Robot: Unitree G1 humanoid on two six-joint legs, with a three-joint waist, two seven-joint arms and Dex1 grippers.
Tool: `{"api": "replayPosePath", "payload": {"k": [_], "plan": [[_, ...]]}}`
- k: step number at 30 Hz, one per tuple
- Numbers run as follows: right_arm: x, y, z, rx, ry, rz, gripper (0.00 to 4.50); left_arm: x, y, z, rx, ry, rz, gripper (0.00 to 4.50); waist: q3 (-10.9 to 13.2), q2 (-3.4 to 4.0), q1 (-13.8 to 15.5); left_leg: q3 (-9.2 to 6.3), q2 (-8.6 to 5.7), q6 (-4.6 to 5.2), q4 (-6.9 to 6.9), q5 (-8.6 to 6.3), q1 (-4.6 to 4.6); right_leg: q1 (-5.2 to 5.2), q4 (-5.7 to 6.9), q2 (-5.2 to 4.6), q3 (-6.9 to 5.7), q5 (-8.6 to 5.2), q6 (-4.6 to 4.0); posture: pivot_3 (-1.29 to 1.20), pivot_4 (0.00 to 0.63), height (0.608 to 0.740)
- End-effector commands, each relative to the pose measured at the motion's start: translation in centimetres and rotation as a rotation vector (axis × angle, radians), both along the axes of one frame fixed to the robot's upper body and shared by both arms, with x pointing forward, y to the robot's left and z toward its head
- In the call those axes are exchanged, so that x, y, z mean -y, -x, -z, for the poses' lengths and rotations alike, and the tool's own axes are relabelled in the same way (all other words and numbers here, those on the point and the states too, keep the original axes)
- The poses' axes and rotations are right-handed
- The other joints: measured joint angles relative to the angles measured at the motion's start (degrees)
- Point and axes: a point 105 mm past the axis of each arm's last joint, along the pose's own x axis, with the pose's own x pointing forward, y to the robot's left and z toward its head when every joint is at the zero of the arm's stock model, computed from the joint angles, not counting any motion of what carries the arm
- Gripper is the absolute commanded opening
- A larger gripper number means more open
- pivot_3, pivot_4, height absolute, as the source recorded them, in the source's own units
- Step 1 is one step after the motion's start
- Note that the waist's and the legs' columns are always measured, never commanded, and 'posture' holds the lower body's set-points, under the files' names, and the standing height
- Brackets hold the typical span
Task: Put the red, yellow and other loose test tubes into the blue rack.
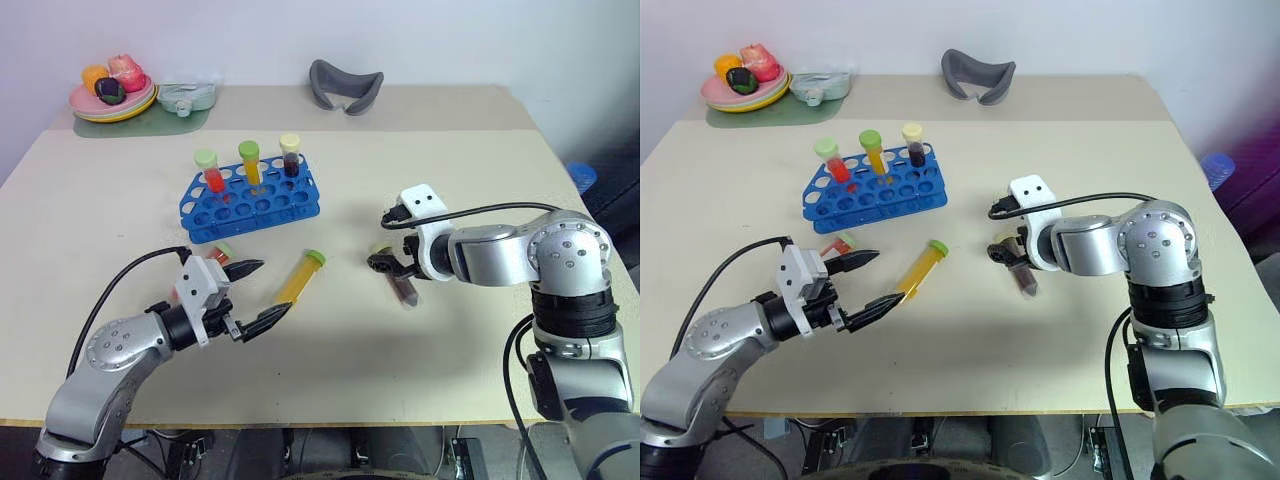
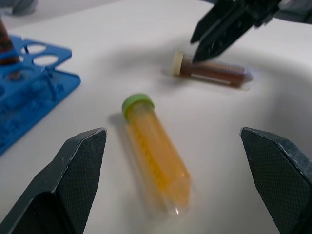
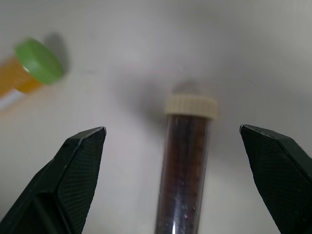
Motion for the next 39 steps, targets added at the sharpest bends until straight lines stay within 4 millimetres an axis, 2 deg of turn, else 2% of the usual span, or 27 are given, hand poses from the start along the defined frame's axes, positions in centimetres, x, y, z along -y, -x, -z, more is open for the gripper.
{"api": "replayPosePath", "payload": {"k": [1, 5, 10, 20, 27, 39], "plan": [[-0.4, 0.4, -0.3, -0.006, 0.016, -0.009, 4.5, 1.5, 1.1, -0.6, 0.045, -0.008, 0.091, 4.48, 0.0, 0.0, -0.06, 0.0, 0.0, 0.0, 0.0, 0.0, -0.01, -0.01, 0.0, 0.01, 0.0, 0.0, 0.0, 0.0, 0.15, 0.735], [-0.3, 0.6, 0.4, -0.044, 0.019, 0.055, 4.5, 2.1, 1.8, -0.2, 0.034, -0.006, 0.129, 4.48, -0.01, 0.02, -0.09, -0.01, 0.03, -0.01, 0.06, 0.02, -0.3, -0.3, 0.04, 0.04, 0.01, 0.0, 0.0, 0.0, 0.15, 0.735], [-0.3, 1.4, 1.3, -0.099, 0.035, 0.117, 4.5, 2.8, 3.2, 1.4, 0.006, -0.041, 0.191, 4.48, -0.01, 0.01, -0.08, -0.02, 0.05, -0.03, 0.09, 0.03, -0.46, -0.48, 0.05, 0.06, 0.01, 0.0, 0.01, 0.0, 0.15, 0.735], [-0.6, 1.6, 2.0, -0.103, 0.082, 0.132, 4.5, 3.3, 3.6, 1.9, 0.019, -0.019, 0.212, 4.48, -0.01, 0.02, 0.01, -0.06, 0.09, 0.24, 0.1, -0.12, -0.47, -0.47, 0.05, 0.08, 0.01, 0.0, 0.0, 0.0, 0.15, 0.735], [-0.1, 0.3, 2.8, -0.159, 0.127, 0.188, 4.5, 3.6, 3.3, 1.9, 0.025, -0.018, 0.213, 4.48, -0.02, 0.02, -0.05, -0.06, 0.1, 0.24, 0.1, -0.12, -0.46, -0.47, 0.05, 0.08, 0.0, 0.0, 0.0, 0.0, 0.15, 0.735], [0.0, -2.9, 2.8, -0.172, 0.187, 0.22, 4.5, 3.7, 2.7, 1.5, 0.04, -0.019, 0.196, 4.48, -0.22, 0.04, -0.29, -0.06, 0.15, 0.23, 0.12, -0.11, -0.4, -0.42, 0.07, 0.1, 0.0, 0.03, -0.04, 0.0, 0.15, 0.735]]}}
